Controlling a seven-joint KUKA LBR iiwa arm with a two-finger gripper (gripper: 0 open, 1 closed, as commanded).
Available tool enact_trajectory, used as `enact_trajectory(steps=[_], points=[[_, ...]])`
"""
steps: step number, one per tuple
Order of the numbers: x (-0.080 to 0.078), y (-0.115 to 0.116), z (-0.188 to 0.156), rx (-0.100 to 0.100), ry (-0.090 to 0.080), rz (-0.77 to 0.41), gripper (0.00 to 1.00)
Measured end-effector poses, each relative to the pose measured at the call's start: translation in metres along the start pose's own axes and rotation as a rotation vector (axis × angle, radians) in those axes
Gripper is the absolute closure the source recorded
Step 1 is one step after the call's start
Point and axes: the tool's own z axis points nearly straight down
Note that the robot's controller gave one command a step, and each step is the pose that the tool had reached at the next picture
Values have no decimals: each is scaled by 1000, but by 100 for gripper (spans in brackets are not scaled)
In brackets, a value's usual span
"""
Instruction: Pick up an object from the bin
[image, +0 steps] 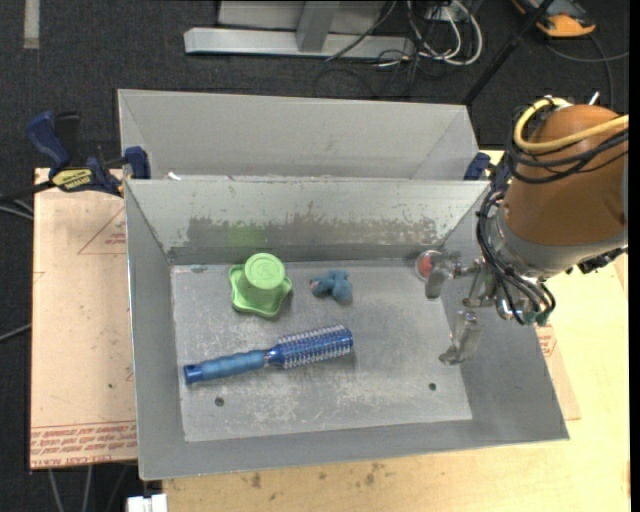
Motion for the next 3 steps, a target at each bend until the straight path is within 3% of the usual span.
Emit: enact_trajectory(steps=[1, 2, 3], points=[[-42, 67, 173, 0, -5, -553, 0], [-35, 111, 139, 1, -12, -588, 0], [-35, 108, 136, 1, -9, -547, 0]])
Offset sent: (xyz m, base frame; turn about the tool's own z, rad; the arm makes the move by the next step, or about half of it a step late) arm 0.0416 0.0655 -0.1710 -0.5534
